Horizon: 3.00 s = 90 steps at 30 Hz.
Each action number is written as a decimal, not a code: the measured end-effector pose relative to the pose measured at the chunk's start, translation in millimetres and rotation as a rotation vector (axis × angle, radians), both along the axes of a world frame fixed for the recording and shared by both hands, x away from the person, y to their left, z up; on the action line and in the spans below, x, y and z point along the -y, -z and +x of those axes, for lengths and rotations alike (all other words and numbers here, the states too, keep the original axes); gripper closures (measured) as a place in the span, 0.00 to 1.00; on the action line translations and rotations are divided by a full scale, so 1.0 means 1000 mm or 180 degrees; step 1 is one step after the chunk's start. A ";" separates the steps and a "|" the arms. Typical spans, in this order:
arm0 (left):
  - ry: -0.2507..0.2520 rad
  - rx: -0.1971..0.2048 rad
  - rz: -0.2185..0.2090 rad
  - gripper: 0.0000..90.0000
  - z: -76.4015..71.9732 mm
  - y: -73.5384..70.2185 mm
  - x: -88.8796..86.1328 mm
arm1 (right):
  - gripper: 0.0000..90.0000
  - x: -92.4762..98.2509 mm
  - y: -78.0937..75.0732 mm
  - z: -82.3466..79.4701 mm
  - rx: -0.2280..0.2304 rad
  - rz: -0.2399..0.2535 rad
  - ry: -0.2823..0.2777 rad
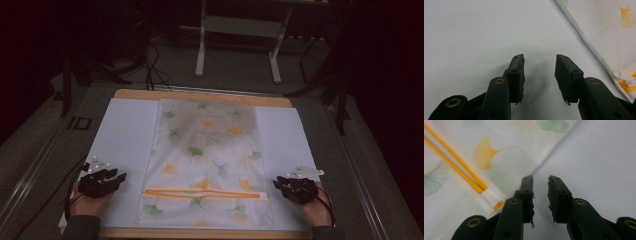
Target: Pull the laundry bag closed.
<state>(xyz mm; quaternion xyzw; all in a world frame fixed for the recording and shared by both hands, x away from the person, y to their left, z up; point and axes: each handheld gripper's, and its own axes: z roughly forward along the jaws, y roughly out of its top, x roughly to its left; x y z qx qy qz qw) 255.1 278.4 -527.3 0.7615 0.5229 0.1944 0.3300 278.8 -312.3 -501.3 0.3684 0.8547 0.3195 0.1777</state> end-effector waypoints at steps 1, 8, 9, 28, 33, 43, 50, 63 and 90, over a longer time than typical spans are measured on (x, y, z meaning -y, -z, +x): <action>0.0008 0.0004 0.0008 0.66 0.000 0.000 0.000 | 0.83 -0.004 -0.002 0.001 -0.0014 -0.0047 -0.0084; 0.0043 0.0031 0.0009 0.67 -0.001 0.000 0.001 | 0.83 -0.017 -0.009 0.005 -0.0010 -0.0083 -0.0245; 0.0053 0.0030 0.0009 0.67 -0.001 0.000 0.001 | 0.83 -0.023 -0.011 0.005 0.0014 -0.0067 -0.0301; 0.0115 0.0011 0.0015 0.74 -0.002 0.001 0.003 | 0.79 -0.072 -0.015 0.013 -0.0035 -0.0193 -0.0740; 0.0121 0.0020 0.0010 0.74 -0.003 0.001 0.003 | 0.79 -0.081 -0.015 0.015 -0.0046 -0.0190 -0.0806; 0.0165 -0.0018 -0.0001 0.74 -0.001 0.001 0.004 | 0.78 -0.100 -0.022 0.018 -0.0049 -0.0234 -0.0956; 0.0100 -0.0018 -0.0022 0.74 -0.002 0.001 0.002 | 0.79 -0.114 -0.028 0.020 -0.0024 -0.0281 -0.1092; 0.0038 0.0021 -0.0008 0.71 -0.003 0.000 0.000 | 0.81 -0.144 -0.032 0.025 -0.0023 -0.0380 -0.1312; 0.0028 -0.0027 -0.0001 0.62 -0.002 0.001 -0.001 | 0.83 -0.202 -0.031 0.022 -0.0045 -0.0380 -0.1796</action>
